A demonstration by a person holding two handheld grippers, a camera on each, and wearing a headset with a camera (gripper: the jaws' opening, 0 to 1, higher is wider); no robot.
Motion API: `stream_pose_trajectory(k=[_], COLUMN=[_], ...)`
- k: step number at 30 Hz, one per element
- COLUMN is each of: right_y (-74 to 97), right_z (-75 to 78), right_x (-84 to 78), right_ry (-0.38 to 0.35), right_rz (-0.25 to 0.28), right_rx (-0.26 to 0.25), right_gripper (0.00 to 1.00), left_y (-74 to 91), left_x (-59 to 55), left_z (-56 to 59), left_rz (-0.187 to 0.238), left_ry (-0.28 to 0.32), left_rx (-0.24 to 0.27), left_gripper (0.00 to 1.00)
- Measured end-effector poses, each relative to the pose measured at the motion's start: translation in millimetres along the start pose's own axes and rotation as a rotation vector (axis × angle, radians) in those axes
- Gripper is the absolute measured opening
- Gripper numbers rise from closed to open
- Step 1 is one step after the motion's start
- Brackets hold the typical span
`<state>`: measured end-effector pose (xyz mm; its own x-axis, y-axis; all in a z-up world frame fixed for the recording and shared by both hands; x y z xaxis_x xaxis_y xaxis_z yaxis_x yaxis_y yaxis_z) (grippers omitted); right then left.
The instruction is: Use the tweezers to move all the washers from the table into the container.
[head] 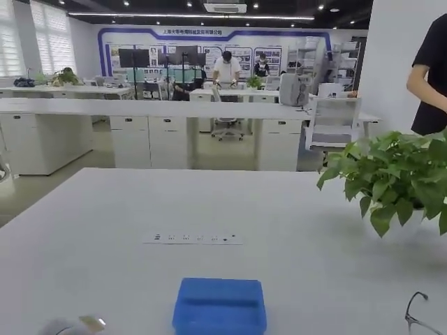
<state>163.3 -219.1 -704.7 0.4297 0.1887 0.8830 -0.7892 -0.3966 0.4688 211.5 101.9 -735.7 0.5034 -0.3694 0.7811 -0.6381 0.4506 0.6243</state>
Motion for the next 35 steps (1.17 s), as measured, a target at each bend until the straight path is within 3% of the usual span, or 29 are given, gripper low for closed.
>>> stream_pose_trajectory(k=[5,7,11,16,21,24,31,35], right_y=[-1.3,-2.1,-3.2,-3.4,-3.7,-3.4,-4.0,-3.9], right_z=[1.7,1.8,2.7,2.2,2.1,1.8,1.1,3.2], right_x=[-1.8,-2.3,-2.1,-0.3,1.7,2.8,2.1,1.7], right_ry=[-0.03,-0.032,-0.022,-0.024,-0.019,-0.022,-0.028,-0.035], right_rz=[0.0,-0.001,-0.001,0.008,0.016,0.024,0.017,0.013], right_rx=[0.001,-0.001,-0.009,-0.004,-0.011,-0.014,-0.014,-0.021], right_gripper=[0.99,0.99,0.99,0.99,0.99,0.99,0.99,0.99], left_y=[26.8,37.9,54.7,69.1,82.3,85.5,83.3,85.8], left_x=[1.6,5.1,5.5,1.7,-2.5,-4.9,-12.3,-11.0], left_z=[-0.1,-1.5,-0.6,2.9,5.1,9.0,11.9,9.6], left_rz=[0.032,0.092,0.149,0.174,0.217,0.253,0.221,0.235], left_ry=[0.056,0.078,0.121,0.133,0.165,0.211,0.195,0.198], left_rx=[0.091,0.147,0.205,0.259,0.35,0.362,0.363,0.375], left_gripper=[0.99,0.99,0.99,0.99,0.99,0.99,0.99,0.99])
Point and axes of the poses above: the centre of the closed fingertips' face, and the gripper's own axes: y roughly backward along the fingers, z roughly to its right, x roughly out of its top, the point moved 7 cm from there along y, roughly backward along the fingers, and after that the axes turned 5 degrees about -x, right-handed, at the moved point
